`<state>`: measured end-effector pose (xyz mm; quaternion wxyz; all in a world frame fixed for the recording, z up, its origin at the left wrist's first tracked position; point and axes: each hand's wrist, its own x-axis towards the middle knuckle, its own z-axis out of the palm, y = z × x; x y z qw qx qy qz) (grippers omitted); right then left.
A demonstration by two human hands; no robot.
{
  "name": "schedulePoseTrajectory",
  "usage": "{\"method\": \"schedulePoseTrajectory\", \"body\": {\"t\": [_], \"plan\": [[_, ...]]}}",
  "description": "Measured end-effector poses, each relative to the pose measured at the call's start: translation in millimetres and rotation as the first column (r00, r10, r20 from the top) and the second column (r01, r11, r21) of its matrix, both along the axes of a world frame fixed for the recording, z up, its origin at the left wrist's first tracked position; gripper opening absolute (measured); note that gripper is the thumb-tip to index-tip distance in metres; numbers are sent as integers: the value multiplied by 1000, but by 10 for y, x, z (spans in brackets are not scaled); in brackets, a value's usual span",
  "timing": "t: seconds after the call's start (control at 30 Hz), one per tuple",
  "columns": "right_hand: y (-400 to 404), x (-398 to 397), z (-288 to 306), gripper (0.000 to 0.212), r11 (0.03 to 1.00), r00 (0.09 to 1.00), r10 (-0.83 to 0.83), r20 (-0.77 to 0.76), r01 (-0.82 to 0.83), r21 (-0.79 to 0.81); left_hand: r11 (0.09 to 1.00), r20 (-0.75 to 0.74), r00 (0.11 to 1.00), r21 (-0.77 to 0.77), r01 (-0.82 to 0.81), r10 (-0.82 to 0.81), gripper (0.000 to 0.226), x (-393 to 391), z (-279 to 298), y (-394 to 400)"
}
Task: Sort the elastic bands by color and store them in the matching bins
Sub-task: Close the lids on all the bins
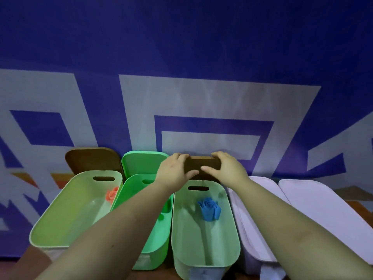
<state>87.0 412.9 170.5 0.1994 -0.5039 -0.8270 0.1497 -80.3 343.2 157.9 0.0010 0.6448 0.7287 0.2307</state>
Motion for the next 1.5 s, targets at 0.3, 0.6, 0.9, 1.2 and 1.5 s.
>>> {"method": "schedulePoseTrajectory", "body": {"t": [0.3,0.6,0.9,1.2,1.5], "plan": [[119,-117,-268,73,888,883,-344,-321,195,-416,941,690,666,-65,-333,283,53,146,-185,159],[17,-183,-290,73,841,797,-448,-406,222,-492,861,919,262,-136,-491,294,43,267,-223,266],[-269,-35,38,71,874,715,-434,-548,186,-448,850,946,292,35,-526,142,28,419,150,-98],[-1000,306,179,45,954,712,-249,-657,64,-292,891,869,494,236,-388,-15,25,517,240,-912],[-1304,551,-295,66,948,816,-129,-564,-65,-311,925,714,699,236,-298,43,30,497,-327,-1421]]}}
